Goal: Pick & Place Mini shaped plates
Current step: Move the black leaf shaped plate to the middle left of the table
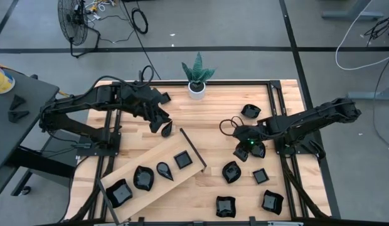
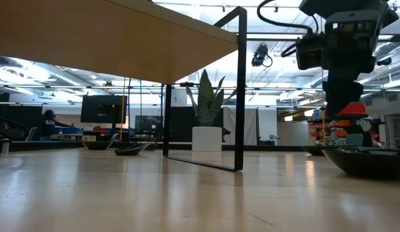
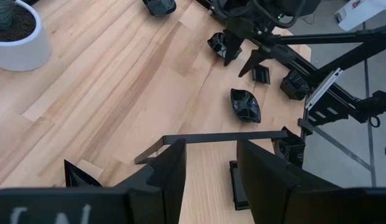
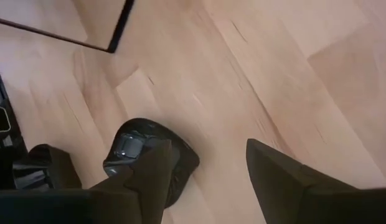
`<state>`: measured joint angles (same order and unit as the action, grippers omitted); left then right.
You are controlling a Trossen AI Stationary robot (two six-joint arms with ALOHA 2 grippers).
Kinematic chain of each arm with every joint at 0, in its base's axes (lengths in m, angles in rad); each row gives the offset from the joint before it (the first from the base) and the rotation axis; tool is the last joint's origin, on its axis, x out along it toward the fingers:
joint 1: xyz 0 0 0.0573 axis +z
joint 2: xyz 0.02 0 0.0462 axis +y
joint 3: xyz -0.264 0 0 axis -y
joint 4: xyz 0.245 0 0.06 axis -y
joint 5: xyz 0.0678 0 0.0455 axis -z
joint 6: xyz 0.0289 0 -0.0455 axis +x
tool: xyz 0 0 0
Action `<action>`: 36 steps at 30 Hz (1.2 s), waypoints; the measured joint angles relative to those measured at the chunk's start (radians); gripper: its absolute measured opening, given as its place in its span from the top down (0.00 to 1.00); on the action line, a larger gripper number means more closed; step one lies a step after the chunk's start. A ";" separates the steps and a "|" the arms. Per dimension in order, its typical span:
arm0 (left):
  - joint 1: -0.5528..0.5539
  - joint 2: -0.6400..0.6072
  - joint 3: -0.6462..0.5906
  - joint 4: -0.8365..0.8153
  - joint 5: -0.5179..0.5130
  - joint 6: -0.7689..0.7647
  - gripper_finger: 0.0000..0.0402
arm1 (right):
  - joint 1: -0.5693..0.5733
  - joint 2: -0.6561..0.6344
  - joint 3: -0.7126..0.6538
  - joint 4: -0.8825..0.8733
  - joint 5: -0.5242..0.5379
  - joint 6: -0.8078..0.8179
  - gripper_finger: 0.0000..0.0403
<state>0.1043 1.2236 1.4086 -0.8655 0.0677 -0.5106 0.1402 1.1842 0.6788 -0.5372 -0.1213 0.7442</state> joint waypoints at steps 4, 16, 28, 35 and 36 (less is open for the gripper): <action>0.000 0.000 0.000 -0.001 0.000 0.000 0.63 | 0.000 0.012 0.000 0.026 0.000 -0.028 0.48; -0.002 0.000 0.000 0.000 0.000 0.000 0.63 | 0.025 0.135 0.000 0.045 -0.073 -0.074 0.48; -0.002 0.000 0.000 -0.001 0.000 0.000 0.63 | 0.039 0.237 0.000 0.101 -0.124 -0.091 0.48; -0.002 0.000 0.000 -0.002 0.000 0.000 0.63 | 0.040 0.282 0.000 0.110 -0.142 -0.133 0.48; -0.002 0.000 0.000 -0.002 0.000 0.000 0.63 | 0.040 0.285 0.000 0.110 -0.142 -0.135 0.48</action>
<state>0.1024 1.2236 1.4086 -0.8673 0.0681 -0.5102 0.1806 1.4695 0.6788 -0.4274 -0.2630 0.6097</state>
